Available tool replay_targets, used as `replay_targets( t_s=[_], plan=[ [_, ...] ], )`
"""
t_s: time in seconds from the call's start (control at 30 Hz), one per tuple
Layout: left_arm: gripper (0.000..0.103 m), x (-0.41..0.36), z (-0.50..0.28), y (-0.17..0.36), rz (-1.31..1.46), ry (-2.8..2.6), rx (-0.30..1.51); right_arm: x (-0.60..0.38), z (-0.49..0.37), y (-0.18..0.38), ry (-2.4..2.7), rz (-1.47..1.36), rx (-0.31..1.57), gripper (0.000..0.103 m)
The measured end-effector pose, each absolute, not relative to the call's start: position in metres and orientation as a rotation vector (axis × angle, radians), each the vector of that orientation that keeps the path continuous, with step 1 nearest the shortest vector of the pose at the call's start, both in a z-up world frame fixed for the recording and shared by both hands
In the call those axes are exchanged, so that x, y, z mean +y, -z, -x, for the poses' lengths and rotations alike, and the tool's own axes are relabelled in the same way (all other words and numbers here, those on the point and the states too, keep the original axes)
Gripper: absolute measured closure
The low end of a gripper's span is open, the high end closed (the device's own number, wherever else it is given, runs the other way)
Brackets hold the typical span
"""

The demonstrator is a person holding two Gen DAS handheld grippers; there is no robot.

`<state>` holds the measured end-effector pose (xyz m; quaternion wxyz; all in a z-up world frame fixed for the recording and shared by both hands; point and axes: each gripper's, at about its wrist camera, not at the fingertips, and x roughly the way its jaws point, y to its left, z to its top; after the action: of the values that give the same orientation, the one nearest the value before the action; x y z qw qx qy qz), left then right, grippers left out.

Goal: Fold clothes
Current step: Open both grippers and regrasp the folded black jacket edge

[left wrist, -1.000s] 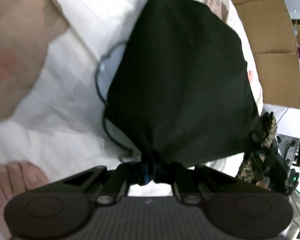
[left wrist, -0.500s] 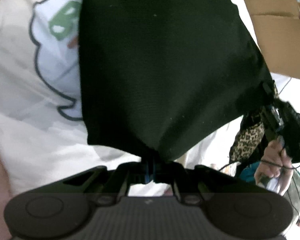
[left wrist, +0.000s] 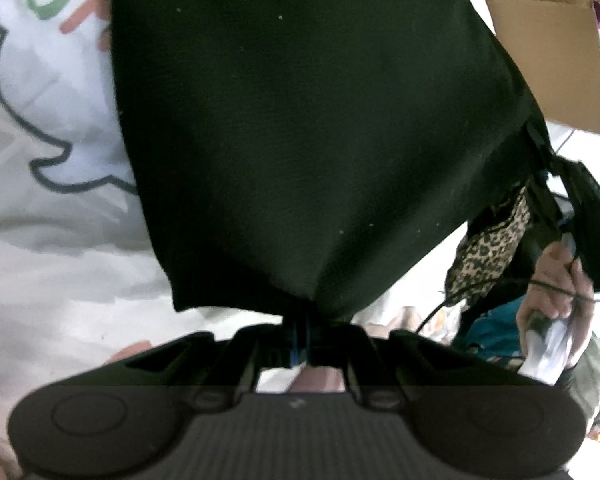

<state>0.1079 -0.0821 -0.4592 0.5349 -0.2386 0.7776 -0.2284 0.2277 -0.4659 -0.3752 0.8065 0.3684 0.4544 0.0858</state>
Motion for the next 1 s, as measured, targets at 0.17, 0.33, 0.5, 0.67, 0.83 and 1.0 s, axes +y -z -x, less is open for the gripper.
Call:
replay_targets(
  t_s=[0.17, 0.33, 0.5, 0.67, 0.83, 1.0],
  plan=[
    [0.095, -0.084, -0.104, 0.463, 0.401, 0.612, 1.86, -0.481, -0.229, 0.413, -0.101, -0.884, 1.036, 0.092],
    [0.089, -0.064, -0.104, 0.455, 0.267, 0.663, 1.851, -0.487, -0.223, 0.42, -0.06, -0.905, 1.036, 0.081],
    [0.082, -0.045, -0.125, 0.431, 0.245, 0.758, 1.79, -0.495, -0.216, 0.409, -0.034, -0.889, 0.991, 0.058],
    [0.071, -0.065, -0.14, 0.402, 0.261, 0.818, 1.701, -0.501, -0.205, 0.399, -0.034, -0.887, 0.946, 0.056],
    [0.06, -0.078, -0.167, 0.375, 0.175, 0.877, 1.522, -0.495, -0.194, 0.39, -0.047, -0.85, 0.923, 0.056],
    [0.056, -0.074, -0.21, 0.359, 0.194, 0.851, 1.397, -0.486, -0.178, 0.389, -0.056, -0.814, 0.932, 0.056]
  ],
)
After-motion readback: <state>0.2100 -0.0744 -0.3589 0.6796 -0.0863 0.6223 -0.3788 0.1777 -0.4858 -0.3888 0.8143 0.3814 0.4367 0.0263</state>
